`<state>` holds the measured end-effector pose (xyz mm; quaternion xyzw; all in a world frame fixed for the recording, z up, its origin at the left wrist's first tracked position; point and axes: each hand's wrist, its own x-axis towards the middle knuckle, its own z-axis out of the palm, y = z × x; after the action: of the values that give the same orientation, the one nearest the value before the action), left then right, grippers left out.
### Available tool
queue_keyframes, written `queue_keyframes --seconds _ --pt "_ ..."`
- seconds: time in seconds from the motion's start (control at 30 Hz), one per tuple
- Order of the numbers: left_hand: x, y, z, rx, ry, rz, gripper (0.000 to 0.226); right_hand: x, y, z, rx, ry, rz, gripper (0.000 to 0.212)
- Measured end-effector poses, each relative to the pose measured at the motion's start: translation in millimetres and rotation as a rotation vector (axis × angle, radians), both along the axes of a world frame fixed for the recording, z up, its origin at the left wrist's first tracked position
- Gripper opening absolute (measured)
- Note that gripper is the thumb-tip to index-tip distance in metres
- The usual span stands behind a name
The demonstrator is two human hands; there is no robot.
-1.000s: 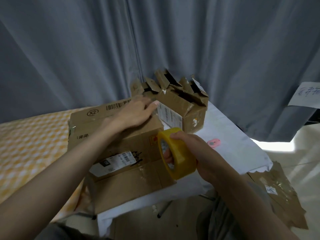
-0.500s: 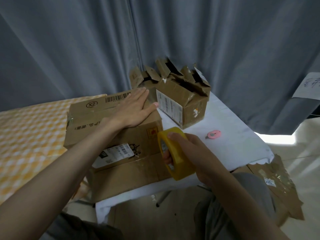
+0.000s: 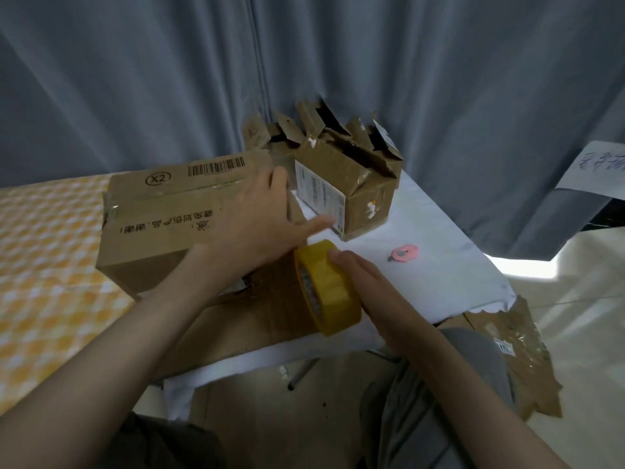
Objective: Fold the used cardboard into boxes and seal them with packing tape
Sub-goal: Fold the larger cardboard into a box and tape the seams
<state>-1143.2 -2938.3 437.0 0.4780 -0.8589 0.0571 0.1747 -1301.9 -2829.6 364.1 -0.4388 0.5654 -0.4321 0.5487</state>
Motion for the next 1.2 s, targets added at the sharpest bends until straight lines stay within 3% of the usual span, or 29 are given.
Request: queue_keyframes --seconds 0.03,0.13,0.23,0.33,0.4,0.57,0.67,0.77,0.93,1.2 --pt "-2 7 -4 -0.047 -0.043 0.004 0.092 -1 -3 -1 0.021 0.010 -0.016 0.025" --pt "2 20 -10 -0.093 -0.033 -0.016 0.102 -18 -12 -3 -0.041 0.175 -0.019 0.049" --pt "7 22 -13 -0.040 0.008 -0.043 0.115 -61 -28 -18 -0.269 0.666 -0.197 0.033" --pt "9 25 -16 0.033 0.005 -0.051 0.128 -102 -45 -36 -0.143 1.186 -0.114 0.034" --pt "11 25 -18 0.074 0.019 -0.049 0.131 -116 -48 -48 -0.050 1.284 -0.047 0.032" --pt "14 24 -19 0.107 0.060 -0.047 0.133 -116 -45 -42 -0.201 1.067 -0.248 0.007" --pt "14 23 -18 0.118 0.060 -0.039 0.133 -94 -40 -20 -0.472 0.748 -0.270 0.006" --pt "14 24 -18 0.109 0.077 -0.039 0.133 -66 -38 14 -0.690 0.503 -0.187 0.020" --pt "15 26 -18 0.111 0.071 -0.054 0.132 -32 -41 45 -0.942 0.703 0.030 0.026" --pt "16 25 -20 0.093 0.076 -0.055 0.132 -22 -44 53 -0.956 0.824 0.212 0.018"
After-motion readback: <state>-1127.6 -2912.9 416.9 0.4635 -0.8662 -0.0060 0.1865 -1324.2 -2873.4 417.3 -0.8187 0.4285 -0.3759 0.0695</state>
